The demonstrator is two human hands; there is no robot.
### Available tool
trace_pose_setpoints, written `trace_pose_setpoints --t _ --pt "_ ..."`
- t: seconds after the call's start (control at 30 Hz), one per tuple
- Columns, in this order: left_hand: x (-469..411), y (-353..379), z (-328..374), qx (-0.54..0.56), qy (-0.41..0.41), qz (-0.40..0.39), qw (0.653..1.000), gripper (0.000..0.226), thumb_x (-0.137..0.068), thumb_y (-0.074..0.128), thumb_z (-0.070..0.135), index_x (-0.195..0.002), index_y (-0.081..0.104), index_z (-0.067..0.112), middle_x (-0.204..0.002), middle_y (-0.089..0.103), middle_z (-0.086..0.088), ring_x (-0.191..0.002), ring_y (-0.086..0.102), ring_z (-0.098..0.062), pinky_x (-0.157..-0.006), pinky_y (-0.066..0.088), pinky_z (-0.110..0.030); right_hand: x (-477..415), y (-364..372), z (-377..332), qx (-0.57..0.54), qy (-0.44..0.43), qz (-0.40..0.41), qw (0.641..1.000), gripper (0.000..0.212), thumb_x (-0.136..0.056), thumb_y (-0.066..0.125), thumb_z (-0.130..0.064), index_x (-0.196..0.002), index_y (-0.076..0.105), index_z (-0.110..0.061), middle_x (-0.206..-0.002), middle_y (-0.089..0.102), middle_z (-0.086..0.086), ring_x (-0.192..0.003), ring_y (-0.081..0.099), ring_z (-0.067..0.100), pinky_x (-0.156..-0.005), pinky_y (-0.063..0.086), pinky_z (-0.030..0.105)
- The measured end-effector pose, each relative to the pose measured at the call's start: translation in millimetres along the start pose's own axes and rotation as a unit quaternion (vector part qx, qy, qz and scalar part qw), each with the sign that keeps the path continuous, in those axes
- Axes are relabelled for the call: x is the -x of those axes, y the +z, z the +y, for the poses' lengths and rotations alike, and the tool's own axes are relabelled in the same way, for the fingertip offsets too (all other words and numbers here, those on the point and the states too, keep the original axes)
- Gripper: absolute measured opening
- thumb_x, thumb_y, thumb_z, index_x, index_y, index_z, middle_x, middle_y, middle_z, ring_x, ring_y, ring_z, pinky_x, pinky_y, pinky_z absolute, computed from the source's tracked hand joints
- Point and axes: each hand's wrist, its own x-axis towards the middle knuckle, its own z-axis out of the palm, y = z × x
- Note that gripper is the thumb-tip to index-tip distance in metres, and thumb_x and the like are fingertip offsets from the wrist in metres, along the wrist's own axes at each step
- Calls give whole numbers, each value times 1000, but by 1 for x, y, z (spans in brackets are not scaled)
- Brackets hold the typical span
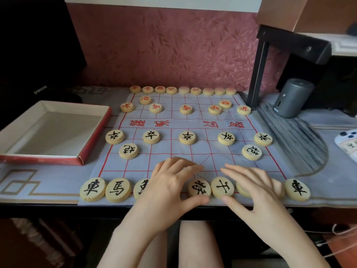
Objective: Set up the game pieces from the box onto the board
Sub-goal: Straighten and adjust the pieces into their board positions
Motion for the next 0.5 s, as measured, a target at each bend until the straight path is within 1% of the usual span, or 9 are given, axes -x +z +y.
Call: trace_pose_setpoints --t 0.03,0.07,0.1,0.17,0.2,0.27,0.37,0.43,0.5 --pt "0 -2 0 6 8 -14 1000 57 -75 49 60 -126 51 35 -120 54 20 -118 38 -1 -99 26 -20 1 -2 0 8 -16 0 1000 45 -75 52 -49 -120 50 -44 -128 35 -44 -121 26 -15 -91 17 14" --pt "1 -4 0 9 17 -26 999 54 -77 49 55 -128 49 37 -123 53 22 -121 35 2 -100 24 -17 1 -3 0 12 -28 0 1000 44 -75 54 -43 -118 51 -44 -128 30 -48 -121 21 -19 -88 20 16" --pt "1 -4 -1 9 24 -34 999 50 -79 49 50 -127 49 37 -123 54 23 -122 34 3 -99 25 -17 2 -3 0 11 -31 -9 999 42 -75 53 -41 -116 52 -44 -128 30 -48 -121 19 -21 -88 21 17" --pt "0 -1 -1 7 29 -40 999 45 -80 48 44 -124 52 37 -118 59 21 -121 36 4 -96 27 -18 2 0 2 -4 -21 -35 999 39 -76 45 -45 -113 54 -44 -124 41 -41 -120 26 -15 -93 16 16" --pt "0 0 -1 9 28 -37 999 42 -80 48 44 -121 54 37 -114 61 20 -118 39 3 -94 28 -19 1 1 3 -7 -14 -41 999 38 -76 43 -48 -112 55 -43 -118 48 -37 -117 30 -11 -93 14 14" --pt "-2 3 -2 7 26 -21 999 41 -78 50 48 -116 58 35 -105 63 18 -108 43 2 -89 29 -21 0 5 3 4 -6 -34 999 39 -75 43 -53 -110 58 -41 -108 54 -29 -108 36 -4 -86 16 17" --pt "-4 7 -3 -13 10 12 1000 47 -71 53 59 -109 62 32 -94 60 16 -96 43 -3 -84 33 -20 -3 9 0 22 10 -13 1000 44 -74 45 -63 -108 58 -38 -100 54 -22 -99 38 4 -76 18 24" --pt "-4 11 -1 -28 -15 31 999 51 -69 53 65 -105 65 32 -89 57 15 -93 42 -6 -81 38 -24 -5 11 -2 31 18 -8 999 49 -73 43 -68 -107 58 -37 -99 53 -20 -98 38 7 -74 19 27" --pt "-3 13 2 -48 -30 51 997 52 -67 52 70 -99 66 32 -86 54 14 -90 43 -8 -77 38 -24 -5 12 -3 32 21 -14 999 57 -72 41 -72 -111 59 -35 -104 53 -20 -101 37 7 -75 20 28"
